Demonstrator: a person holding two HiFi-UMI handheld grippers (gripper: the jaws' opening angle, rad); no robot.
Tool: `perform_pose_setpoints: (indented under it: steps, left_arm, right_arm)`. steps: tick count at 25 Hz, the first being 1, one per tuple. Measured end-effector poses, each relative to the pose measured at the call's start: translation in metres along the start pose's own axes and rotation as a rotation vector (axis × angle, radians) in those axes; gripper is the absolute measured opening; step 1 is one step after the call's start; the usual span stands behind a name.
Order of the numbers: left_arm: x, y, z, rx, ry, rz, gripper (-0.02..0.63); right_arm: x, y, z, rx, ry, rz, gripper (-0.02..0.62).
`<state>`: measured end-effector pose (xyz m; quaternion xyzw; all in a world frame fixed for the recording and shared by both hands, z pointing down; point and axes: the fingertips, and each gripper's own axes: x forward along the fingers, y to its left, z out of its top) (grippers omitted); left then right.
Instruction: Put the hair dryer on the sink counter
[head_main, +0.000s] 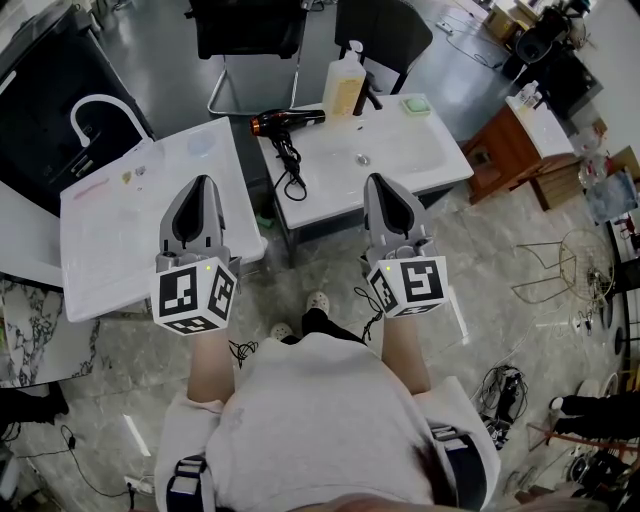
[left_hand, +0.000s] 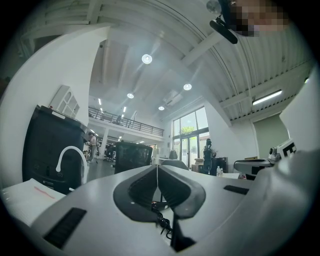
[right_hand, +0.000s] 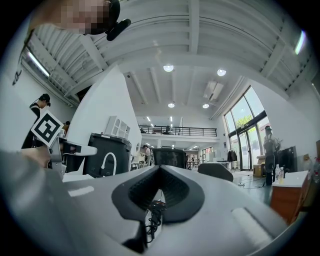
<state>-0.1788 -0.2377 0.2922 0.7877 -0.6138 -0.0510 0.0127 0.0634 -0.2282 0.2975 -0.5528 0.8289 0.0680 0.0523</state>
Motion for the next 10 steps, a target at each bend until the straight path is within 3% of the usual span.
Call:
perform_pose_setpoints:
  steps: [10]
  left_arm:
    - [0.015,-0.002,-0.001,-0.012,0.001,-0.019,0.011]
  right_arm:
    - [0.010,-0.005,0.000,0.001,-0.003,-0.003,0.011]
